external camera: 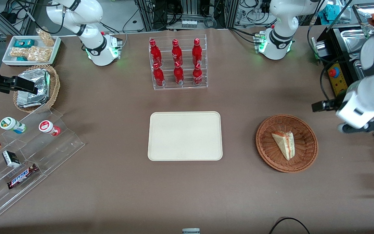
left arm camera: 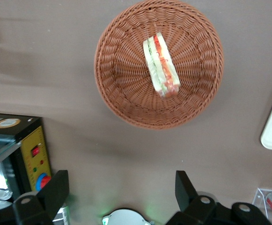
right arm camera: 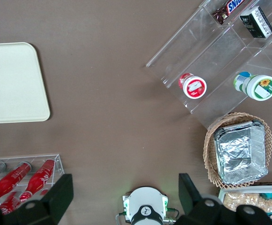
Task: Place sandwich from basket to tray
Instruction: 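Move the left gripper over the sandwich in the woven basket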
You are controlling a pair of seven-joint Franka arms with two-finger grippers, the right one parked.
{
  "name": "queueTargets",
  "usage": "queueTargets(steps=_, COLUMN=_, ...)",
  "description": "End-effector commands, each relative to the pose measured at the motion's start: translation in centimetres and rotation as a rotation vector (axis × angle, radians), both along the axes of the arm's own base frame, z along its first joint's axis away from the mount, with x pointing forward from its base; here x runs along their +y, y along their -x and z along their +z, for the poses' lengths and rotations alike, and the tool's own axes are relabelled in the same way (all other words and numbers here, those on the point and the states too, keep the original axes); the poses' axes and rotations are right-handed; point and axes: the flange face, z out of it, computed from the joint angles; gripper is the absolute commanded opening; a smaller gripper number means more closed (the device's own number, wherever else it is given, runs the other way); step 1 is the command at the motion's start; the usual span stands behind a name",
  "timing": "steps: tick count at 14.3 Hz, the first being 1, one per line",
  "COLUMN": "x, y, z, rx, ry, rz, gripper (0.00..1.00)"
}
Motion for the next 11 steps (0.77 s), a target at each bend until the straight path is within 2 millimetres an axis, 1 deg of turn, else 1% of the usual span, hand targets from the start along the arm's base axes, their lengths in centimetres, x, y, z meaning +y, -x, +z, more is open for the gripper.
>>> queueTargets(steps=1, x=-0.1, y=-2.4, z=-6.7, rx=-0.014, ry=0.005, rz=0.059, gripper=1.0)
queueTargets(steps=3, x=-0.9, y=-2.6, z=-10.2, rx=-0.073, ry=0.026, rz=0.144, gripper=1.0)
queueTargets(steps=4, x=-1.1, y=-2.6, z=-11.6, rx=-0.096, ry=0.022, rz=0.182, gripper=1.0)
queueTargets(steps=5, x=-1.2, y=-2.4, z=-13.0, rx=-0.112, ry=0.023, rz=0.198, gripper=1.0)
queueTargets(steps=7, x=-1.4, y=-1.4, z=-15.8, rx=-0.14, ry=0.033, rz=0.201, gripper=1.0)
queueTargets(steps=9, x=-1.6, y=-1.2, z=-17.7, rx=-0.176, ry=0.032, rz=0.27, gripper=1.0)
queueTargets(steps=11, x=-1.8, y=-0.9, z=-18.6, rx=-0.183, ry=0.03, rz=0.296, gripper=1.0)
